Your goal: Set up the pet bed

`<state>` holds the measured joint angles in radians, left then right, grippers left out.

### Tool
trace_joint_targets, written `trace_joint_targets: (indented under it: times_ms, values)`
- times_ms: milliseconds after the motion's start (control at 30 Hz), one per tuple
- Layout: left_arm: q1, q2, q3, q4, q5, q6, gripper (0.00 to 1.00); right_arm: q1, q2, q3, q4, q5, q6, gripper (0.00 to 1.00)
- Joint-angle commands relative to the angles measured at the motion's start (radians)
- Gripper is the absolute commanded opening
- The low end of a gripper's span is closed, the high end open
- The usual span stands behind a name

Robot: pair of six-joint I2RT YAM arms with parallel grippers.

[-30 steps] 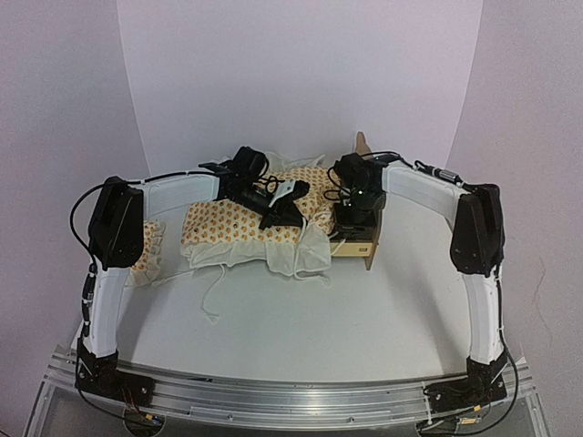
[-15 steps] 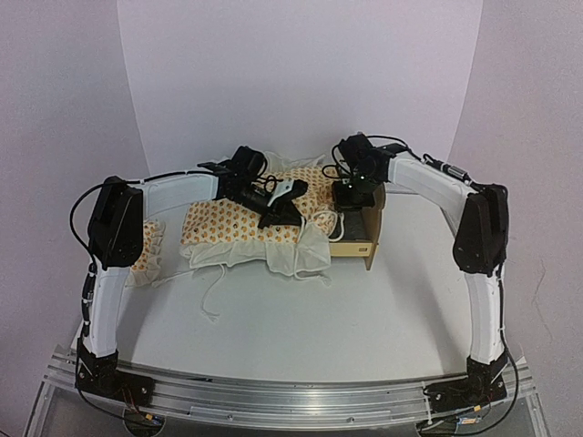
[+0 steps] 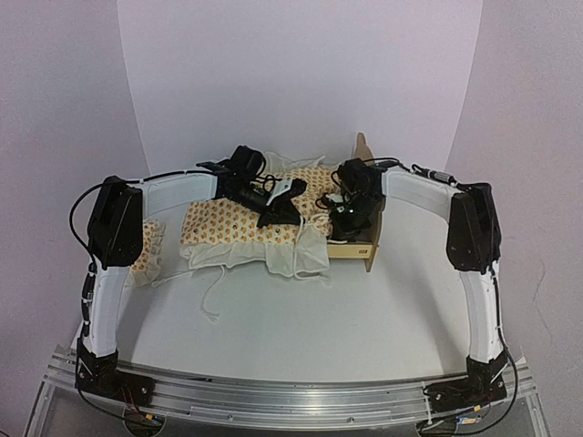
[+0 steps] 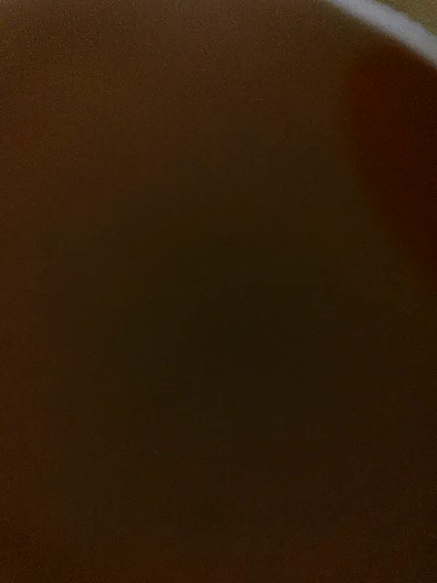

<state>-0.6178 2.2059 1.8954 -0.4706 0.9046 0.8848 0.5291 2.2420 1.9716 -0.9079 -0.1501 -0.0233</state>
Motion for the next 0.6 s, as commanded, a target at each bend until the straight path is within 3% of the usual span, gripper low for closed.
trace_joint_targets:
  times_ms: [0, 100, 267, 433, 567]
  values:
    - [0.005, -0.04, -0.004, 0.016, 0.019, -0.007, 0.0, -0.013, 0.128, 0.125, -0.328, -0.176, -0.141, 0.0]
    - [0.005, -0.04, 0.001, 0.007, 0.018, -0.003, 0.02, -0.026, 0.238, 0.262, -0.489, -0.223, -0.162, 0.0]
    - [0.004, -0.046, 0.005, -0.04, 0.013, 0.033, 0.25, -0.063, 0.363, 0.334, -0.589, -0.235, -0.162, 0.0]
    - [-0.003, -0.065, -0.002, -0.135, 0.017, 0.118, 0.45, -0.063, 0.426, 0.361, -0.581, -0.116, -0.101, 0.01]
    - [-0.014, -0.075, 0.007, -0.17, 0.01, 0.148, 0.52, -0.048, 0.438, 0.4, -0.523, 0.082, -0.015, 0.21]
